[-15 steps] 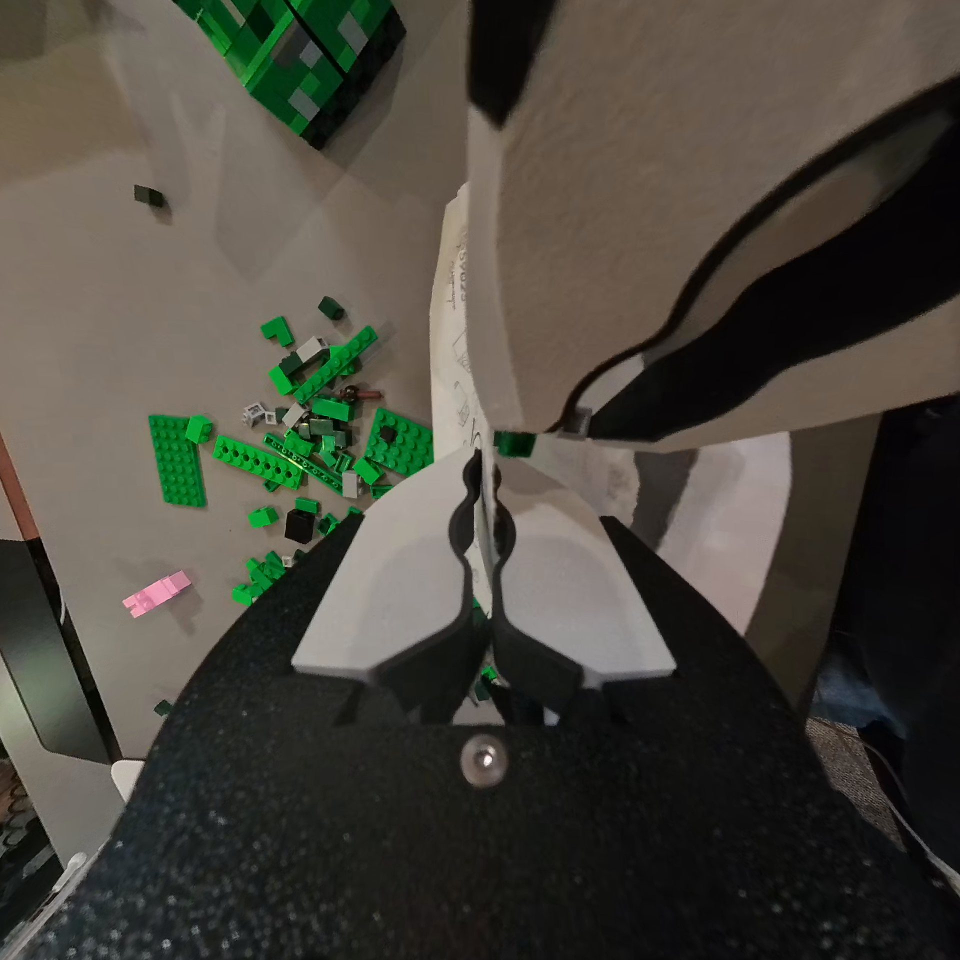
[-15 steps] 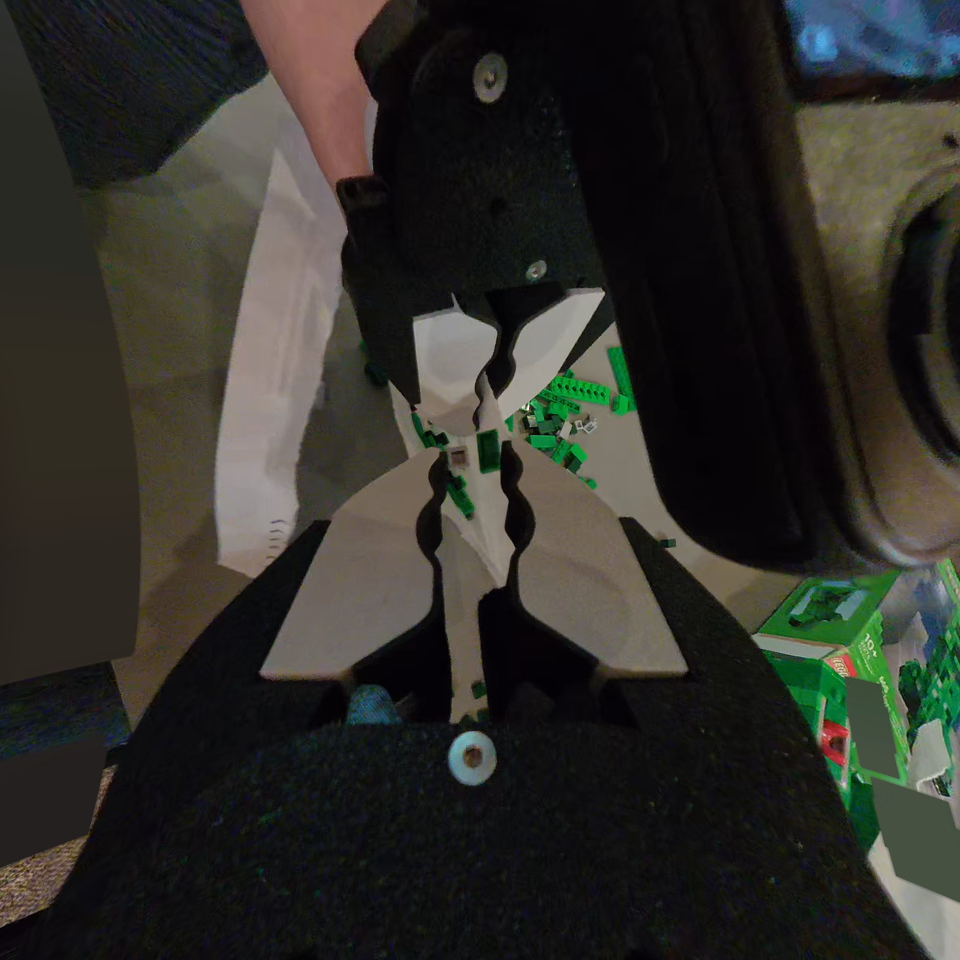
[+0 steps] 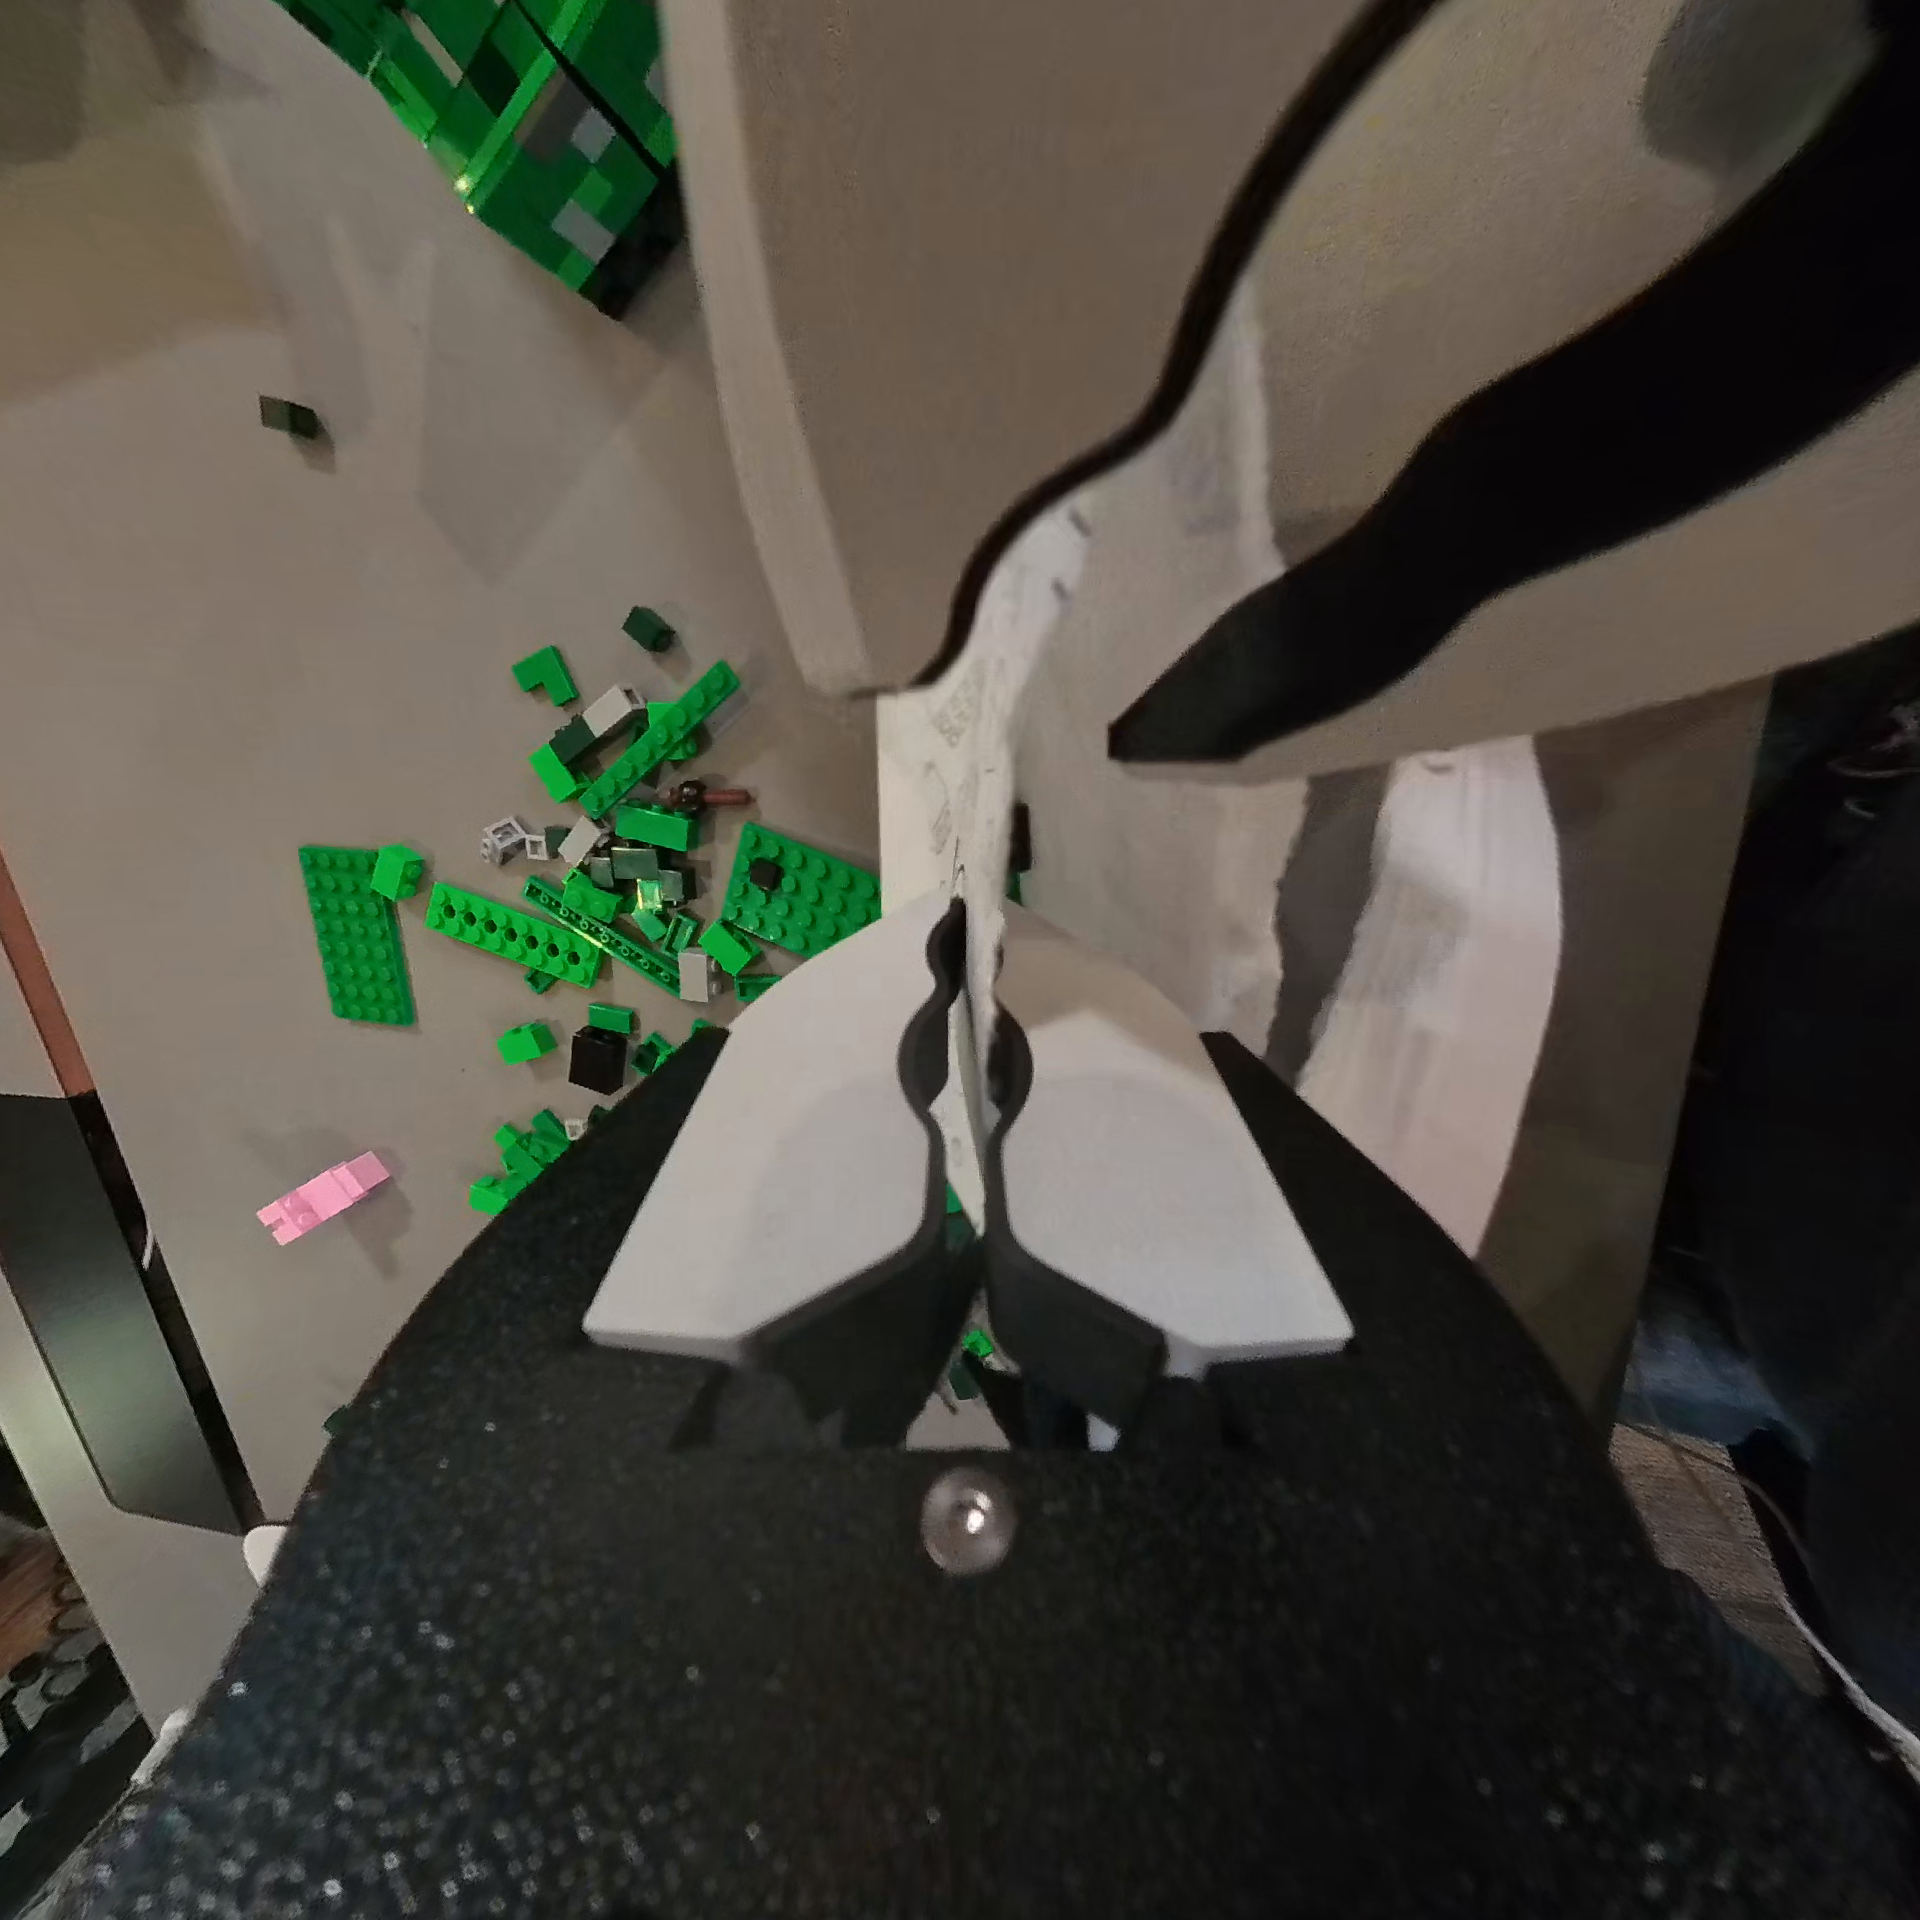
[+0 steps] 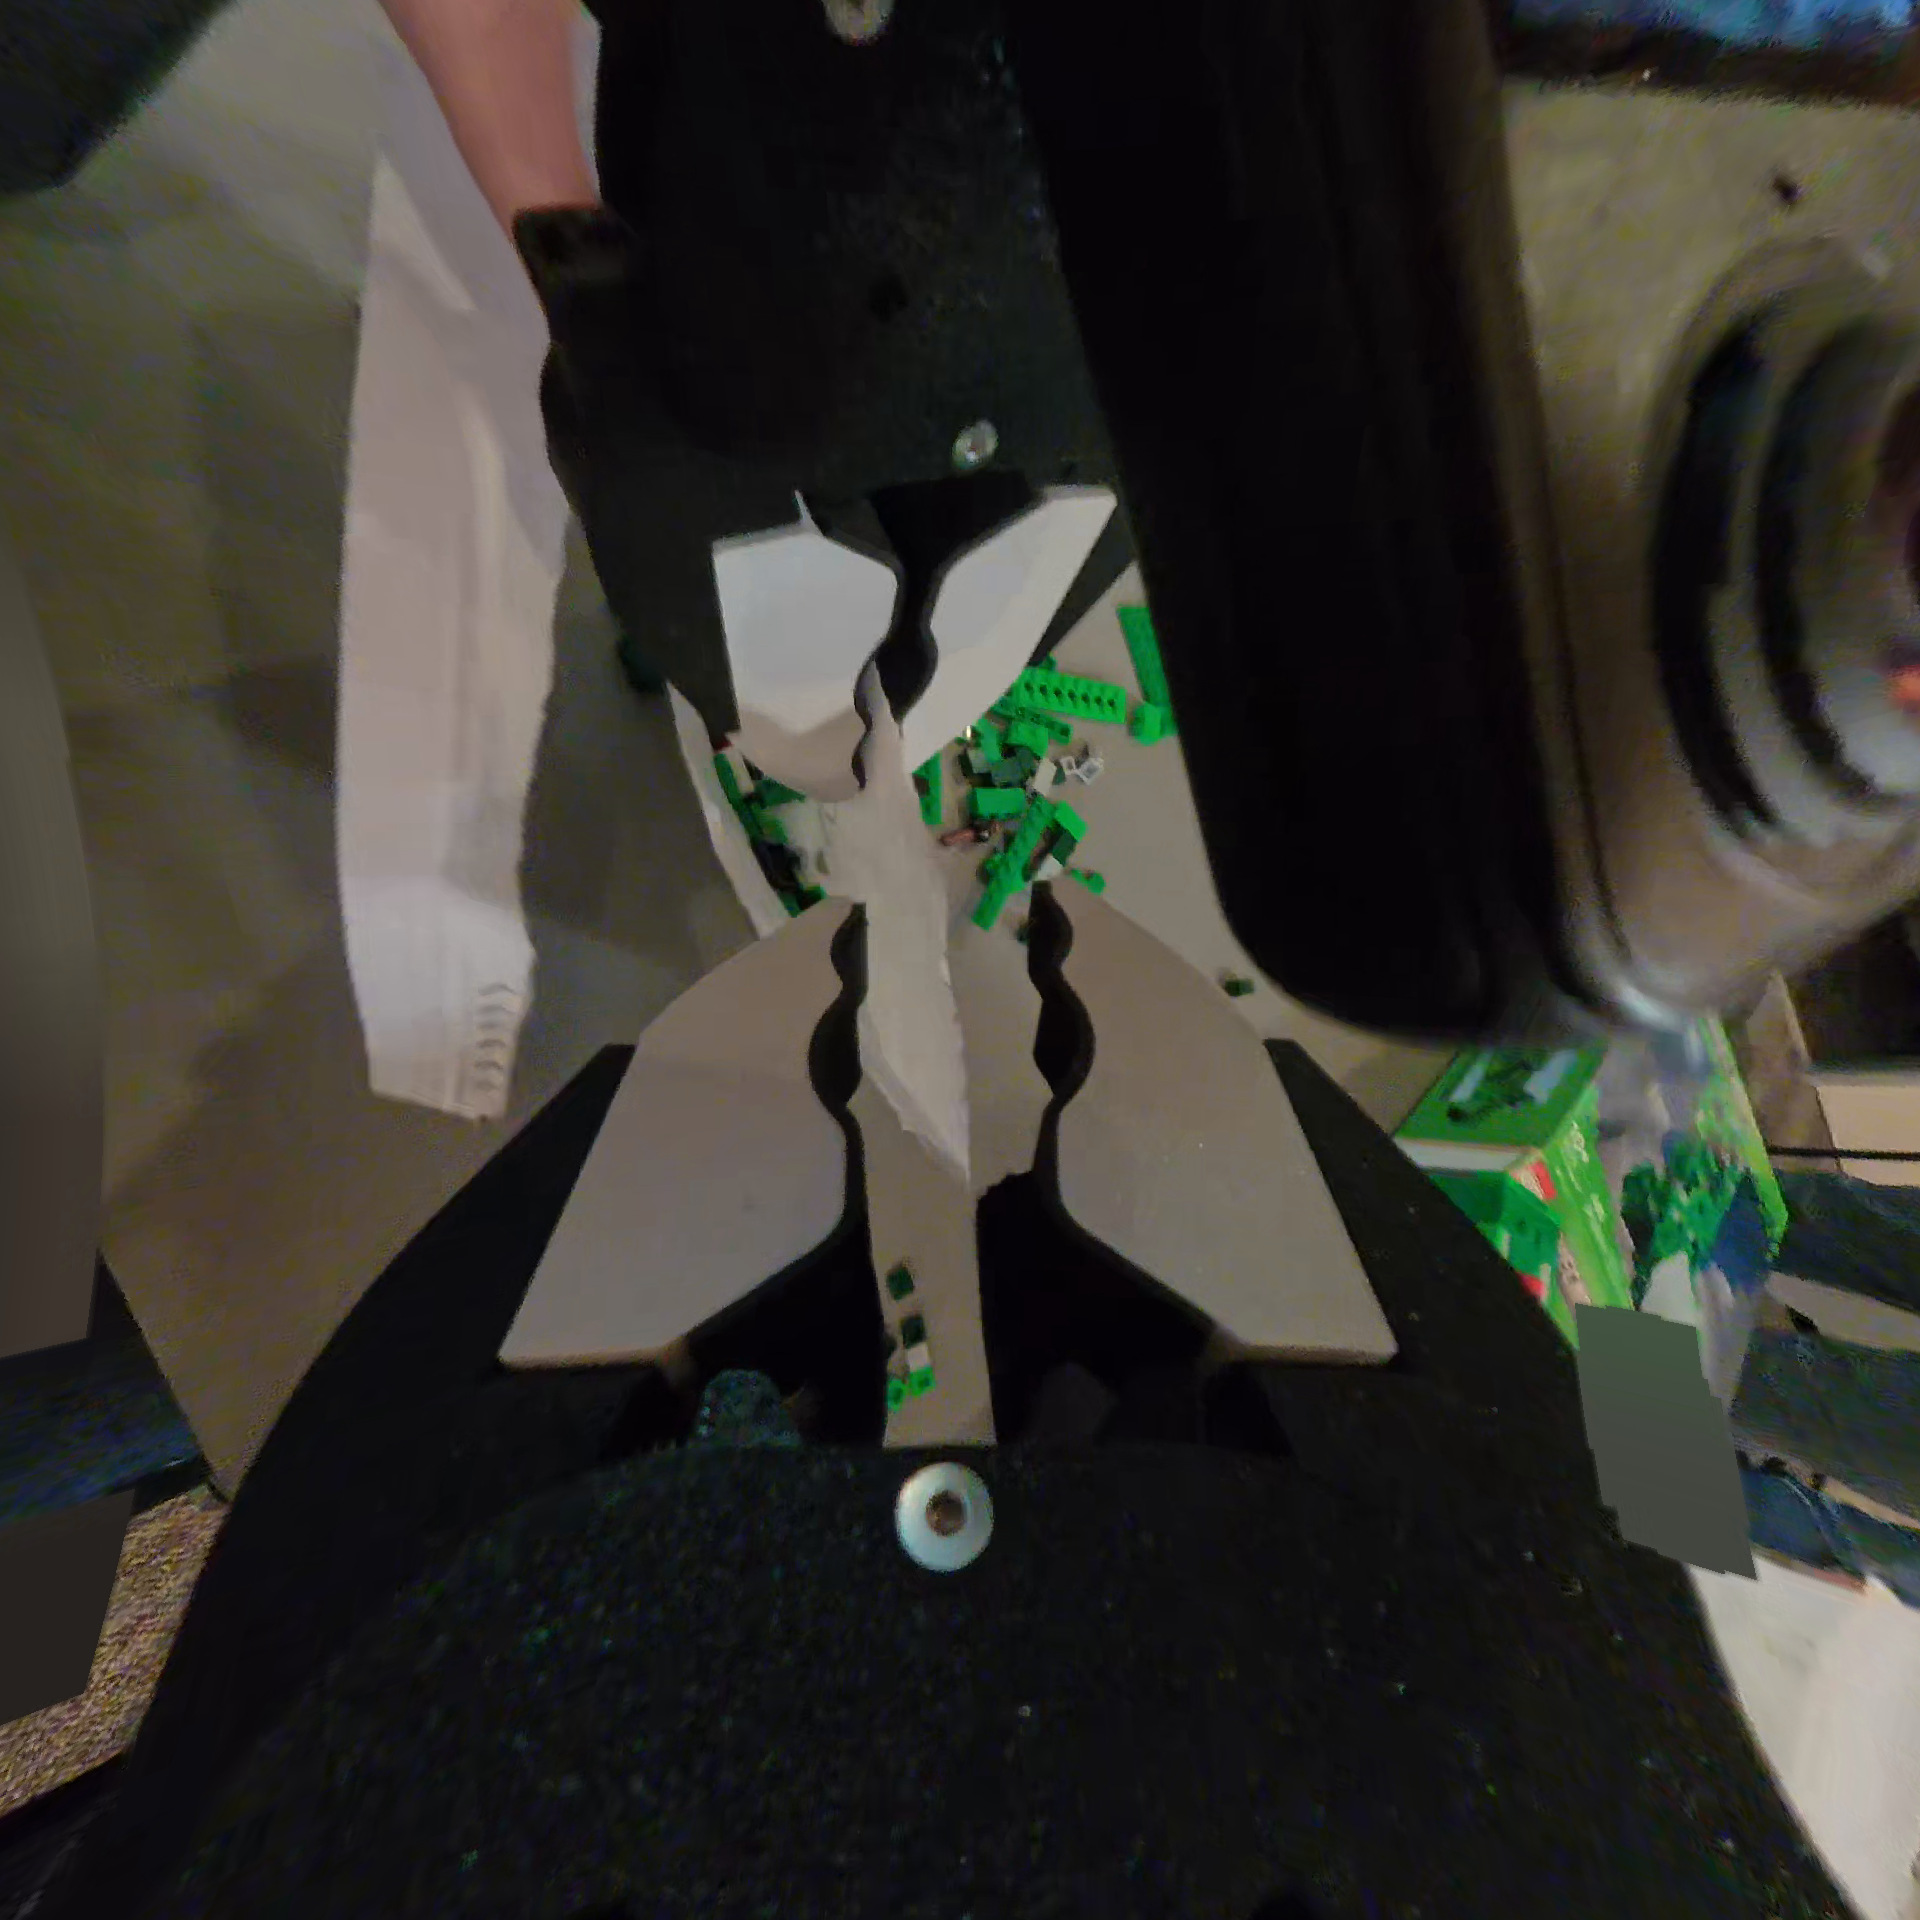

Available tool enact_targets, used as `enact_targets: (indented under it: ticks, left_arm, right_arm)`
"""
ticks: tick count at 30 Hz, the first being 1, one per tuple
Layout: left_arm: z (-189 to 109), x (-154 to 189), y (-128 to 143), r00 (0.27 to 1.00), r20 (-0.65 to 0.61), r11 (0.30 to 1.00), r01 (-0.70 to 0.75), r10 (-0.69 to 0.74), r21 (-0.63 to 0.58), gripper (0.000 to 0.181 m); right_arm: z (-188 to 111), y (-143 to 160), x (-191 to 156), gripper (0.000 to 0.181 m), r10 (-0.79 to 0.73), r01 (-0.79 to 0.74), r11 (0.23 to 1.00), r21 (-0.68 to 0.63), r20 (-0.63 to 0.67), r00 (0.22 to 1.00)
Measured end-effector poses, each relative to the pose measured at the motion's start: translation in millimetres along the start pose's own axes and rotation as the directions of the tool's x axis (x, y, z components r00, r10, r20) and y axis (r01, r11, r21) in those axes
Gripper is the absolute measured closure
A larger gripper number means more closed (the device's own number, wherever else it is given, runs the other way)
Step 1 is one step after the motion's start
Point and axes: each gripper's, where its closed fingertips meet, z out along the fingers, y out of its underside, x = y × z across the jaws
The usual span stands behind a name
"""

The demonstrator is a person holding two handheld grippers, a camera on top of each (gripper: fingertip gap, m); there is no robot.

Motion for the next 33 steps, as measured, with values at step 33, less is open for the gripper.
enact_targets:
  ticks: [33]
  left_arm:
    - [3.2,-5.3,9.6,1.000,-0.017,1.000,-0.007,0.006,-0.023,0.181]
  right_arm:
    - [38.1,184.8,-20.5,0.170,0.615,-0.593,0.788,-0.167,0.148,0.775]
